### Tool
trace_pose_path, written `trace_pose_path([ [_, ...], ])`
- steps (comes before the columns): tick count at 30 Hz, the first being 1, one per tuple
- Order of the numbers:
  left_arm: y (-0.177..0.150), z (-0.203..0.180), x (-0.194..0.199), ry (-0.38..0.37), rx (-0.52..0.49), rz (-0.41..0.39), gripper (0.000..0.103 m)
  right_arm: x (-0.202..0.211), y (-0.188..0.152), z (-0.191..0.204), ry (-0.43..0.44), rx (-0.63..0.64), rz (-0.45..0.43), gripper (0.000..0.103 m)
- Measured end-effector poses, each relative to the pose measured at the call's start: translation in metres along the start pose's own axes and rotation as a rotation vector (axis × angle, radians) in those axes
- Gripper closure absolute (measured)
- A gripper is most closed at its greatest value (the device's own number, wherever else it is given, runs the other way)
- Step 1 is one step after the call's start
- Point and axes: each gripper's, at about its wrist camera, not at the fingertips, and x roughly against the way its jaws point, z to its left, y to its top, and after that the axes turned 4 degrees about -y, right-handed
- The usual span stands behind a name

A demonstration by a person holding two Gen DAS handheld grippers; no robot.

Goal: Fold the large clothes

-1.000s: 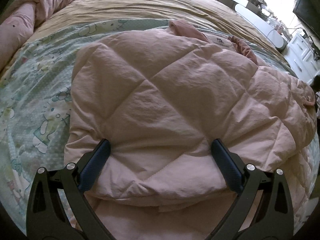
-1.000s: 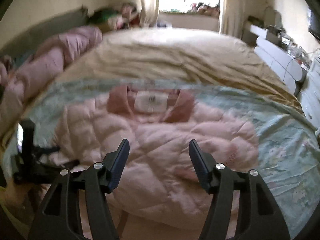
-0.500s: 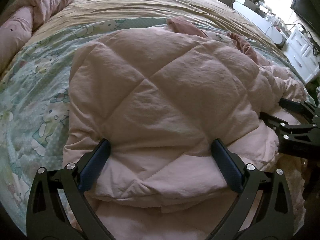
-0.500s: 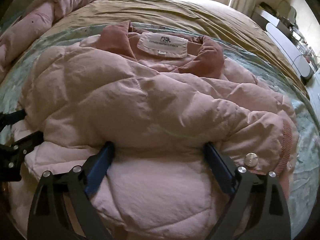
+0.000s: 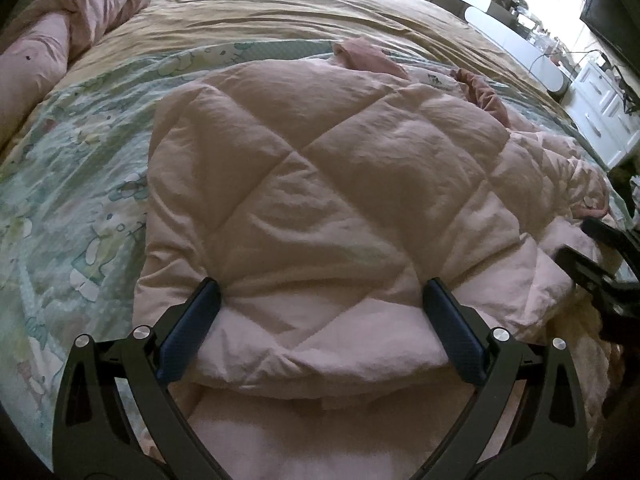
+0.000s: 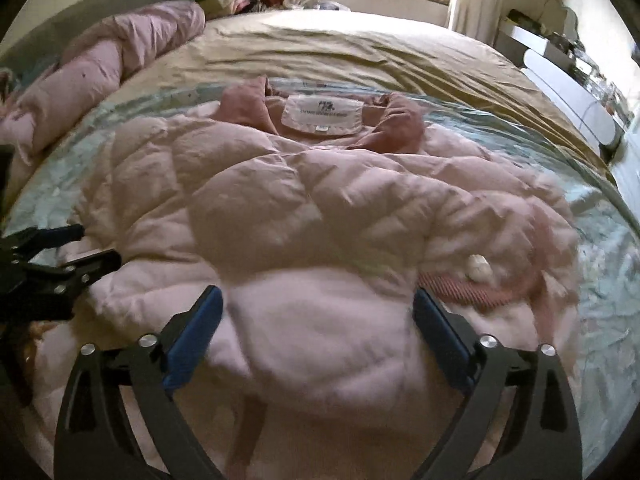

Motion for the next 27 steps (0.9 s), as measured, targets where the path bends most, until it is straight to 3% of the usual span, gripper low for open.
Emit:
trace_pose_path([
  [16, -0.016, -0.004, 0.047, 0.052, 0.03, -0.056, 0.009, 0.068, -0.031, -0.021, 0.025, -0.12, -0.109, 0.004],
  [27, -0.024, -0.015, 0.095, 0.055, 0.039, -0.161, 0.009, 0.099, -0.034, -0.024, 0.021, -0.134, -0.155, 0.004],
])
